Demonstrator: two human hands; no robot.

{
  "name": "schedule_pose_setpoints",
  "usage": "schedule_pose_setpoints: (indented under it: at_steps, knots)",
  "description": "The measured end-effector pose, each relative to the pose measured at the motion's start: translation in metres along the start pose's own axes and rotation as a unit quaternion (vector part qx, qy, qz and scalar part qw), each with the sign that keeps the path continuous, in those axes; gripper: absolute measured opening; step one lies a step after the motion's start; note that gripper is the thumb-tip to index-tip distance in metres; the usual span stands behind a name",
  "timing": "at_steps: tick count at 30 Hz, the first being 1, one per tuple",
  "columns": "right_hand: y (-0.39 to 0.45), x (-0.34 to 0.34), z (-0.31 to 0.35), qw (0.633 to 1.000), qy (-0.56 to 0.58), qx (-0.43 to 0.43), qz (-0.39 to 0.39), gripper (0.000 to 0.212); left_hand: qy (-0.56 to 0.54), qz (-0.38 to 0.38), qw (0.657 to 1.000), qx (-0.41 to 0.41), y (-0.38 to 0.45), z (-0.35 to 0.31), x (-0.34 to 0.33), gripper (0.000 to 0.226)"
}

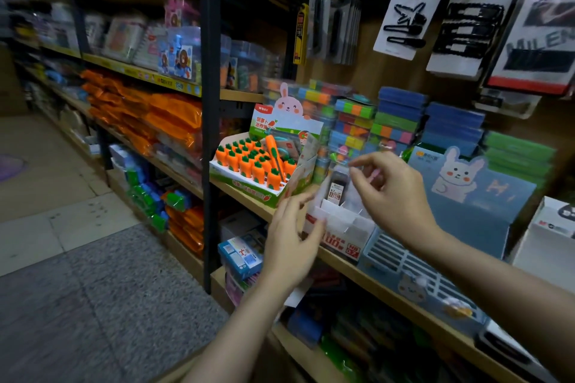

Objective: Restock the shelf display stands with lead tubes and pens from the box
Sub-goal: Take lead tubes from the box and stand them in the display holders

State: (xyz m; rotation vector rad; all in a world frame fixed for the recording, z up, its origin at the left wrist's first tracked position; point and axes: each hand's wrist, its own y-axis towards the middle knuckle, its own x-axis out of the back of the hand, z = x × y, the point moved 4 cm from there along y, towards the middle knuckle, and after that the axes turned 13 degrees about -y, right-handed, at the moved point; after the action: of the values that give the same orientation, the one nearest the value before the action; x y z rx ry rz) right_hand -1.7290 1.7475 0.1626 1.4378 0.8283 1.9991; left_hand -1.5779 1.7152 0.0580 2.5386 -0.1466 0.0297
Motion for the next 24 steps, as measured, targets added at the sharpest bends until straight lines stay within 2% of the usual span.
schedule_pose_setpoints:
  at_steps: [2,3,5,7,8,9,12,14,17,21,24]
  knots:
    - [-0.036,0.01,0.022,0.997,0.074,0.032,0.017,0.006,0.028,-0.002,0.999,-0.024,-0.021,-0.003,0.015,0.017]
    - [-0.056,0.011,0.034,0.991,0.101,0.063,0.054,0.006,0.045,0.018,0.999,-0.01,-0.034,0.0,0.023,0.012]
    - [-0.1,-0.001,0.056,0.962,0.101,0.152,0.201,0.006,0.083,0.102,0.988,0.084,-0.068,0.017,0.04,0.003]
    - [-0.149,-0.025,0.067,0.901,0.033,0.222,0.371,0.012,0.12,0.197,0.95,0.208,-0.116,0.043,0.058,0.003]
    - [-0.173,-0.037,0.068,0.87,0.005,0.234,0.433,0.012,0.138,0.206,0.931,0.267,-0.146,0.056,0.069,0.004]
    - [-0.196,-0.051,0.067,0.85,-0.006,0.229,0.475,0.011,0.147,0.182,0.915,0.329,-0.174,0.07,0.081,0.005]
    - [-0.258,-0.091,0.059,0.823,-0.018,0.155,0.546,0.013,0.09,0.02,0.852,0.516,-0.268,0.107,0.105,0.022]
    - [-0.297,-0.118,0.047,0.811,-0.021,0.07,0.58,0.015,0.146,-0.024,0.803,0.578,-0.323,0.129,0.108,0.024]
    - [-0.35,-0.152,0.032,0.783,-0.006,-0.051,0.62,0.018,0.137,-0.117,0.764,0.619,-0.37,0.151,0.096,0.028]
    - [-0.398,-0.18,0.014,0.756,-0.014,-0.181,0.629,0.01,0.132,-0.105,0.744,0.646,-0.401,0.173,0.074,0.031]
    - [-0.424,-0.2,-0.004,0.733,-0.032,-0.224,0.642,0.014,0.155,-0.099,0.745,0.641,-0.412,0.183,0.065,0.03]
